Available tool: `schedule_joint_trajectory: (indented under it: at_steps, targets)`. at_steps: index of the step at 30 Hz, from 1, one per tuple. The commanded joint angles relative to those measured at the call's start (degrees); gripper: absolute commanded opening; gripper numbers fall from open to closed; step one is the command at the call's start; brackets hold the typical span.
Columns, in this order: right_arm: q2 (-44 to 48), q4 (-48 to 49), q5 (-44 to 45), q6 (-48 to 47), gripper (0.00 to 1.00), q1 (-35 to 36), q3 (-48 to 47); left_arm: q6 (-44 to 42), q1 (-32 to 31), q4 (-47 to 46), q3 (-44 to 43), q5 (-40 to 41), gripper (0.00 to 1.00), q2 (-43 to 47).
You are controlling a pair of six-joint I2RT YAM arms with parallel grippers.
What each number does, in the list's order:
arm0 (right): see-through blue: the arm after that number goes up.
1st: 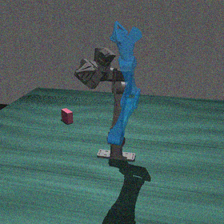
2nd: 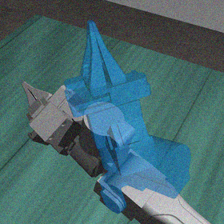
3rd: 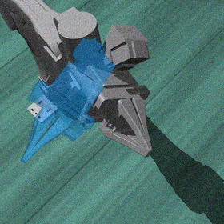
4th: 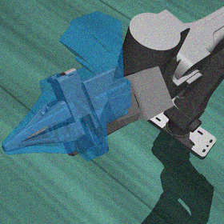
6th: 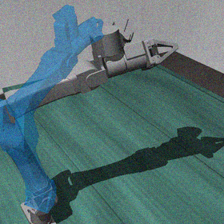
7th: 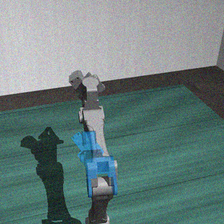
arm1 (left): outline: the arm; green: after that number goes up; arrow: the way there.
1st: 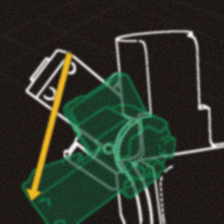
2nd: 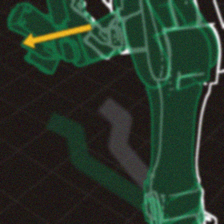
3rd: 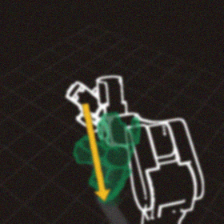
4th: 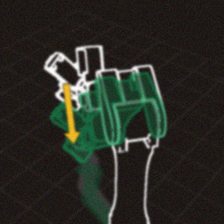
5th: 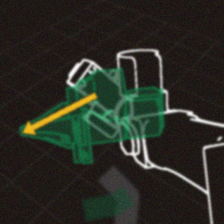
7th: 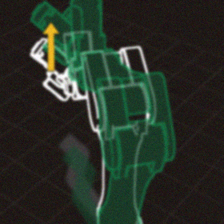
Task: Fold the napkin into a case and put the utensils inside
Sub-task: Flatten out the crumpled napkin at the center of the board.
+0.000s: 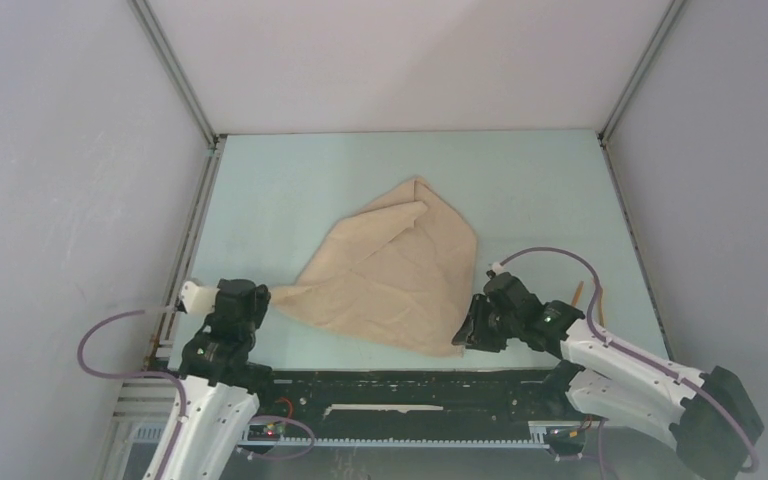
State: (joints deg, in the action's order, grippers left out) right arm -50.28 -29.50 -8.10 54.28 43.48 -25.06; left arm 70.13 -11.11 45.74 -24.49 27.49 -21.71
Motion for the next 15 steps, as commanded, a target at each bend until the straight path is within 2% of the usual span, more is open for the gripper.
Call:
schedule_joint_trajectory:
  at_steps: [1, 2, 5, 7, 8, 9, 10, 13, 15]
  targets:
    - [-2.4, 3.8, -2.0, -5.9, 0.56, -7.2, -2.1, -0.7, 0.3, 3.9, -5.9, 7.1, 0.7, -0.1]
    - [-3.4, 4.2, -3.5, -8.1, 0.64, -11.1, -3.5, -3.0, 0.3, 3.7, -7.6, 7.7, 0.78, -0.9]
    - [-6.2, 9.0, -10.4, -15.1, 0.79, -25.4, -6.3, -14.0, 0.3, -2.1, -12.1, 5.4, 0.82, -4.1]
    - [-10.3, 14.7, -14.3, -17.1, 0.85, -32.2, -8.7, -24.5, 0.1, -13.0, -11.9, -3.8, 0.85, -6.6]
    - [-13.5, 17.1, -16.5, -17.8, 0.86, -34.8, -10.4, -28.0, -0.4, -19.7, -11.3, -9.8, 0.88, -8.5]
    - [-16.9, 19.0, -18.3, -18.3, 0.86, -36.6, -12.4, -30.7, -1.5, -26.0, -11.1, -14.7, 0.97, -11.6]
    - [-21.0, 20.2, -19.8, -18.9, 0.86, -37.8, -15.0, -32.8, -3.6, -30.3, -12.4, -17.8, 0.99, -16.2]
    - [-32.8, 20.4, -23.7, -20.7, 0.83, -39.5, -23.7, -41.3, -14.2, -30.4, -23.6, -15.6, 1.0, -33.2]
    - [-37.5, 22.2, -24.8, -19.8, 0.81, -40.1, -27.1, -46.2, -19.1, -29.4, -32.2, -16.3, 0.99, -45.0]
